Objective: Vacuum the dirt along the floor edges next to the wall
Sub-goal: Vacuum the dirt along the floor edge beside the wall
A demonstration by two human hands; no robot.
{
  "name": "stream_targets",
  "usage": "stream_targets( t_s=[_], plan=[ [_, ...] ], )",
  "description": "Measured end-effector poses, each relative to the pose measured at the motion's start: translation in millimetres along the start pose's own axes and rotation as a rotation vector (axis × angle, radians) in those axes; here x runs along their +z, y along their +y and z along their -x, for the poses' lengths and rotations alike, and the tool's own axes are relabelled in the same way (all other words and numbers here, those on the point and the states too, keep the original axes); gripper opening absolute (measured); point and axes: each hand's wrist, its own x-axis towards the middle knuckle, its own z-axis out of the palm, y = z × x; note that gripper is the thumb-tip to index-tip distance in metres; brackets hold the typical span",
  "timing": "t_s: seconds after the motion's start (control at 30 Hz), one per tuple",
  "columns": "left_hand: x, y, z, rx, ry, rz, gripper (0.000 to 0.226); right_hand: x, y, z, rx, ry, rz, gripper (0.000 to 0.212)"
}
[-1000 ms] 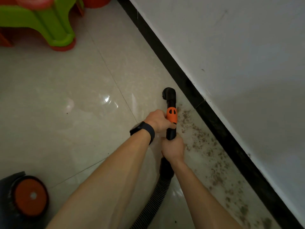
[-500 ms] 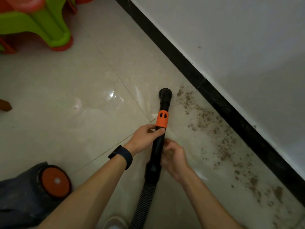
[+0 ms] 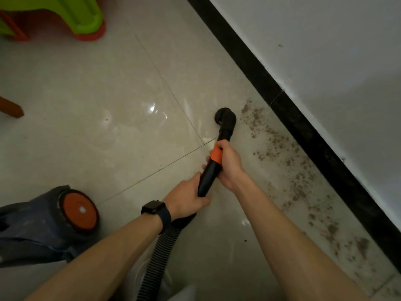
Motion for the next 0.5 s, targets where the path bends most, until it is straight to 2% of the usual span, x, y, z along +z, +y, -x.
stream_targets(
  t_s=[0.17, 0.3, 0.5],
  plan=[
    [3.1, -2.0, 4.6, 0.019, -0.008, -0.058, 0.032, 4.2, 24.7, -5.5, -0.120, 0.136, 0.002, 0.022],
    [-9.8, 12.0, -21.8, 0.055, 0.011, -0.081, 0.029, 5.5, 0.0, -20.7, -0.163, 0.173, -0.029, 0.024],
    [-56.5, 47.0, -83.4, 0.057, 0.151, -0.109, 0.038, 21.4, -62.7, -52.0, -0.155, 0.102, -0.128, 0.023]
  ],
)
